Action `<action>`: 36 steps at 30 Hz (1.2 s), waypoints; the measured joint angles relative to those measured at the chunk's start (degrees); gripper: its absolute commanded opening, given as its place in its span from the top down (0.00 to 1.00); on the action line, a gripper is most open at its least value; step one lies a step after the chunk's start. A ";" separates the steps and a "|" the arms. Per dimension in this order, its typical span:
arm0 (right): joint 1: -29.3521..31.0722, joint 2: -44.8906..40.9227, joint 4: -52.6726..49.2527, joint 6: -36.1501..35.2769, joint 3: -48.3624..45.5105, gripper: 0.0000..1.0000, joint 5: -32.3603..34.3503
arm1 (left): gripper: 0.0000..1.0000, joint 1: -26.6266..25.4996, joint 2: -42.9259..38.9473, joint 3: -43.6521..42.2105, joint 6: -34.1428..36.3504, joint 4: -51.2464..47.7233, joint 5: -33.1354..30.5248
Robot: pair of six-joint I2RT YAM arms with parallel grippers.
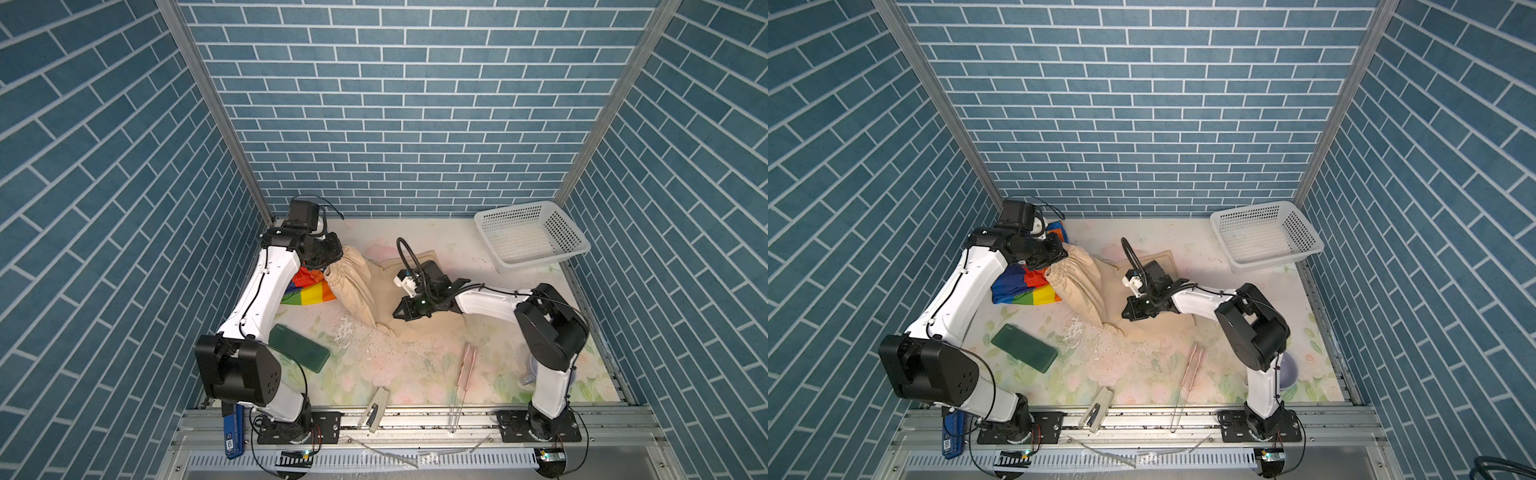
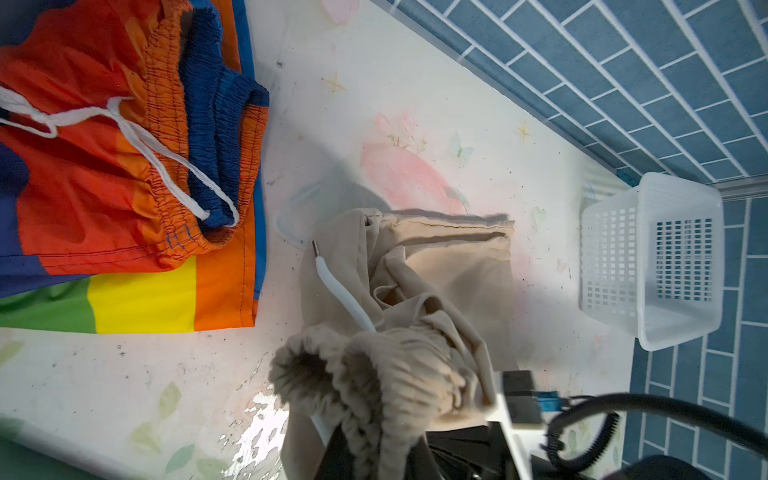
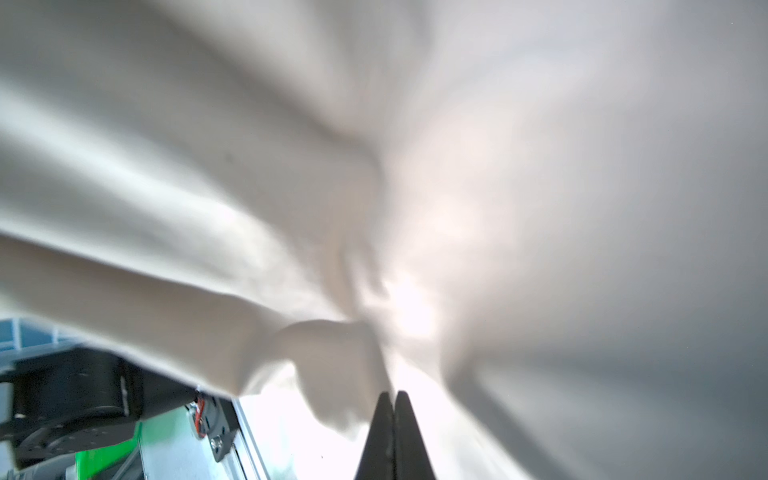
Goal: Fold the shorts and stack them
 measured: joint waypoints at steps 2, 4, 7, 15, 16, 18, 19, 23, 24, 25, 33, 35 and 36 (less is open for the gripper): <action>-1.01 -3.23 1.79 0.48 -2.82 1.00 0.50 | 0.81 -0.76 1.11 1.77 0.04 -1.64 -0.66; -1.05 -5.16 3.13 0.98 -4.98 1.00 0.92 | 0.80 -1.84 2.62 3.61 0.11 -2.95 -1.20; -1.07 -6.21 3.65 1.77 -7.72 1.00 2.40 | 0.78 -3.69 4.81 6.05 0.17 -5.01 -1.86; -6.47 -9.90 5.18 5.99 -19.80 1.00 6.38 | 0.77 -5.44 5.77 8.63 -0.48 -8.52 -2.29; -7.98 -10.21 5.81 6.60 -21.24 1.00 6.38 | 0.77 -5.60 5.77 8.76 -0.74 -8.66 -2.34; -10.82 -10.78 7.56 8.09 -23.74 1.00 5.33 | 0.77 -6.12 6.05 9.62 -1.18 -8.98 -2.56; -12.07 -11.37 8.31 8.50 -24.63 1.00 5.25 | 0.77 -6.49 6.36 10.34 -1.38 -9.14 -2.71; -16.15 -14.36 9.55 9.38 -28.13 1.00 5.27 | 0.77 -8.04 8.39 13.46 -1.77 -9.73 -3.41; -17.03 -15.30 9.57 9.38 -28.98 1.00 5.46 | 0.77 -8.39 9.01 14.08 -1.84 -9.92 -3.56; -17.75 -16.28 9.53 9.38 -29.79 1.00 5.70 | 0.76 -8.74 9.81 14.73 -1.88 -10.10 -3.76; -19.82 -19.85 6.54 8.76 -31.67 1.00 9.70 | 0.75 -12.39 18.01 20.57 -3.52 -10.93 -4.83; -19.82 -19.93 6.73 8.72 -31.89 1.00 10.01 | 0.76 -14.05 20.28 21.81 -4.61 -10.08 -4.72; -19.82 -19.96 6.80 8.72 -31.91 1.00 10.12 | 0.76 -14.64 20.85 21.81 -5.22 -9.42 -4.61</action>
